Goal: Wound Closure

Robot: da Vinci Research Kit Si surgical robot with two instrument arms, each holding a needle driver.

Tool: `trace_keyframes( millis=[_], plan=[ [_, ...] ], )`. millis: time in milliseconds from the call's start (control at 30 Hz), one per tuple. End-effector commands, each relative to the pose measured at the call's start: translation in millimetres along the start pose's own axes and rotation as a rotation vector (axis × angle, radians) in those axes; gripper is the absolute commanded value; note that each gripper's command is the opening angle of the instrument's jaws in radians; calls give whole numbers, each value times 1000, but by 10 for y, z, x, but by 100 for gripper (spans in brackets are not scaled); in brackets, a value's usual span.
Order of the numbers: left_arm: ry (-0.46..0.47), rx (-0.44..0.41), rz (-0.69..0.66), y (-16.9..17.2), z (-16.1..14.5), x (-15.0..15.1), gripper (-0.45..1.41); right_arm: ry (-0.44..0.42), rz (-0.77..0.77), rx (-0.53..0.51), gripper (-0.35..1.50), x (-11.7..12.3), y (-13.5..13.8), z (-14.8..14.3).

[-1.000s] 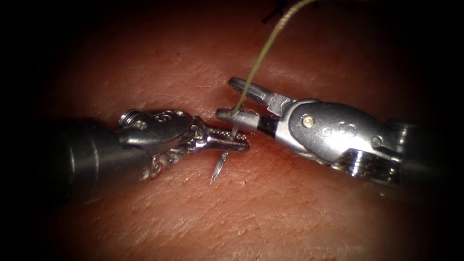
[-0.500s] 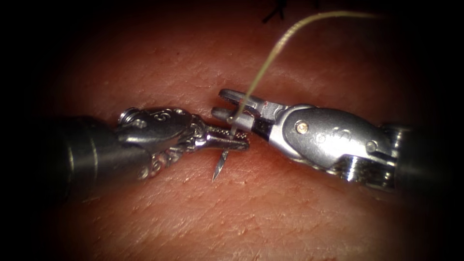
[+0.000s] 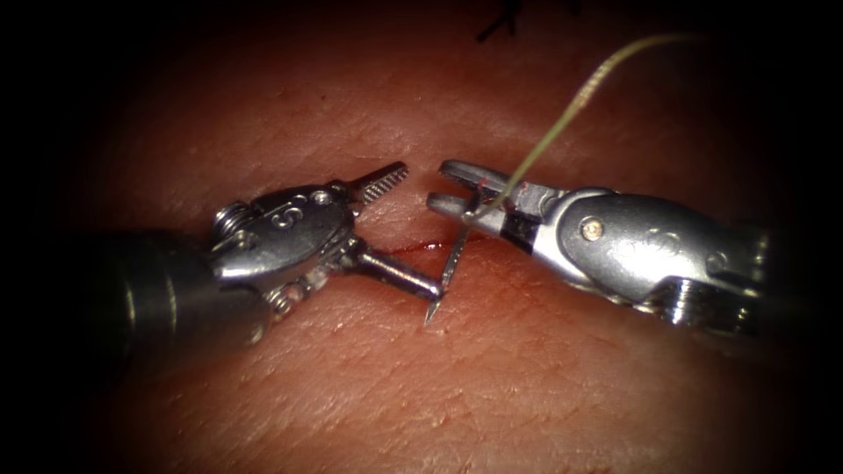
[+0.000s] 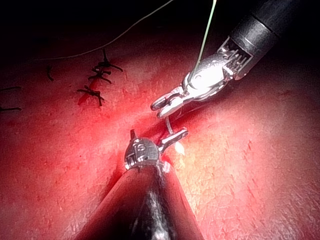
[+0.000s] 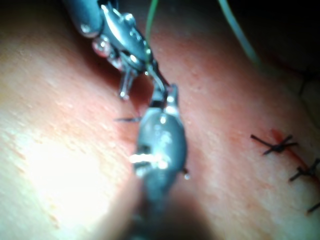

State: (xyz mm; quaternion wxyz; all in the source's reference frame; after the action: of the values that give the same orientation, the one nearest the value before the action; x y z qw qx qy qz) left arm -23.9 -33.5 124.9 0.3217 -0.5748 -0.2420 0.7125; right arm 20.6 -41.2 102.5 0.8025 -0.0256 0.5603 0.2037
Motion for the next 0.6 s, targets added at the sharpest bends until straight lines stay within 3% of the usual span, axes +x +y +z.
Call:
trace_keyframes(
  millis=[33, 267, 533, 600],
  plan=[
    [-3, 5, 27, -3, 5, -3, 138, 2, -6, 15, -35, -3, 4, 3],
    [-42, 12, 221, -1, -2, -9, 138, 13, -7, 138, -35, -7, 17, -12],
    [-96, 4, 415, 1, -13, -29, 121, 33, -16, 218, -35, -17, 36, -27],
    [-141, -8, 477, -1, -17, -39, 106, 33, -16, 225, -35, -20, 41, -28]
  ],
)
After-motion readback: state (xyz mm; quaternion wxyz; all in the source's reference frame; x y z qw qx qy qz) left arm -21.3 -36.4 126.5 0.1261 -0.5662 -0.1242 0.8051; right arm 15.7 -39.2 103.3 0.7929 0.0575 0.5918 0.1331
